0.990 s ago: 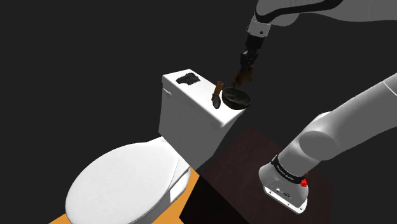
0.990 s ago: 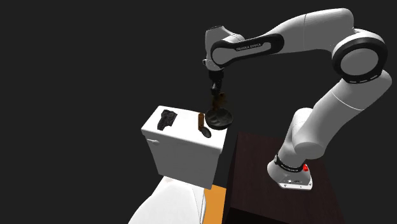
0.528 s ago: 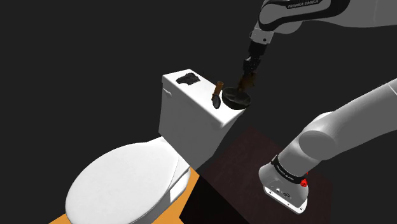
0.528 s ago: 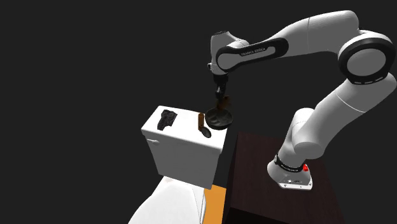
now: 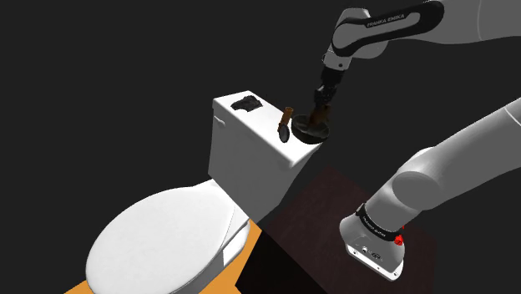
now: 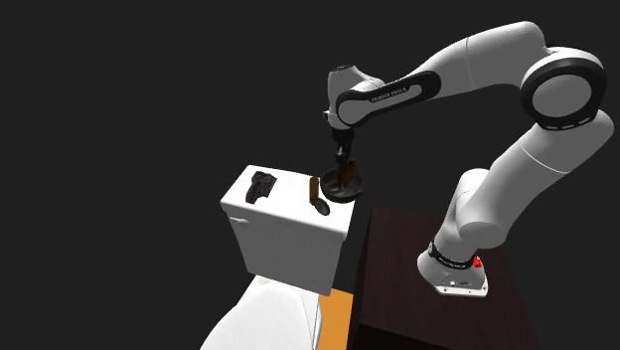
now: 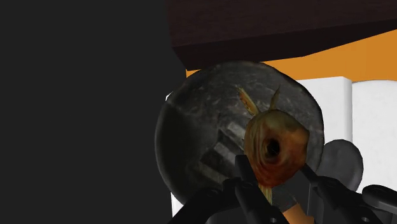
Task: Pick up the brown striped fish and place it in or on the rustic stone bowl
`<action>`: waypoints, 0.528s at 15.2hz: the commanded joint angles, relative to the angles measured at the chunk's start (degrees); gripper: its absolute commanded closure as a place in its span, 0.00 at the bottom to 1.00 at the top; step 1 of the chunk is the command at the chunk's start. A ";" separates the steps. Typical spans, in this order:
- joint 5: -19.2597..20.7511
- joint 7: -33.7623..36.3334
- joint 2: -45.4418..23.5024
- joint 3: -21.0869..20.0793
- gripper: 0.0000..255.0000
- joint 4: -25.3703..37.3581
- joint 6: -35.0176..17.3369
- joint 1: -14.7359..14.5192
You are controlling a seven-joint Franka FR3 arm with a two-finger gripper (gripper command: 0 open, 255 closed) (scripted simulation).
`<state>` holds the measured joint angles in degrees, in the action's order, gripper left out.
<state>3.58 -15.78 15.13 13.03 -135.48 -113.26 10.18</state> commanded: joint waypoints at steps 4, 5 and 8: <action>-0.12 -0.20 -1.22 0.21 1.00 -1.60 -2.85 0.01; -0.12 -0.20 -1.22 0.21 1.00 -1.60 -2.85 0.01; -0.12 -0.20 -1.22 0.21 1.00 -1.60 -2.85 0.00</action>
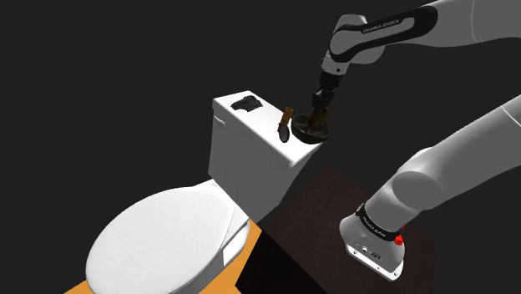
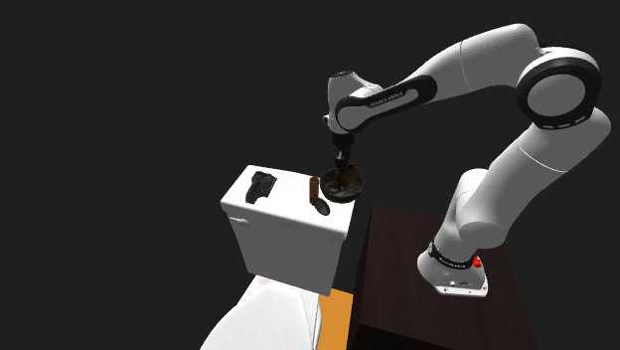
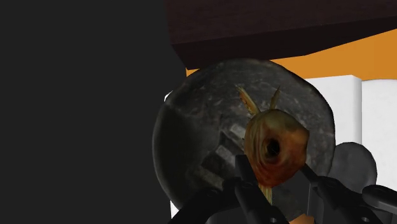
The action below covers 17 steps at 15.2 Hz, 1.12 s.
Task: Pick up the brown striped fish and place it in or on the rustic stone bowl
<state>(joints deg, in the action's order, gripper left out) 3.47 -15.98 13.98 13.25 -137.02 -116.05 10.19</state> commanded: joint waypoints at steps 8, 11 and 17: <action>-0.02 0.00 -0.08 -0.01 0.00 -0.06 -0.05 -0.02; 0.03 0.14 1.35 -0.31 0.00 4.57 5.99 -0.08; 0.01 0.16 1.60 -0.38 0.00 5.89 7.55 -0.10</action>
<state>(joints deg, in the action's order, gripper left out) 3.48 -15.81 15.56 12.87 -131.18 -108.58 10.09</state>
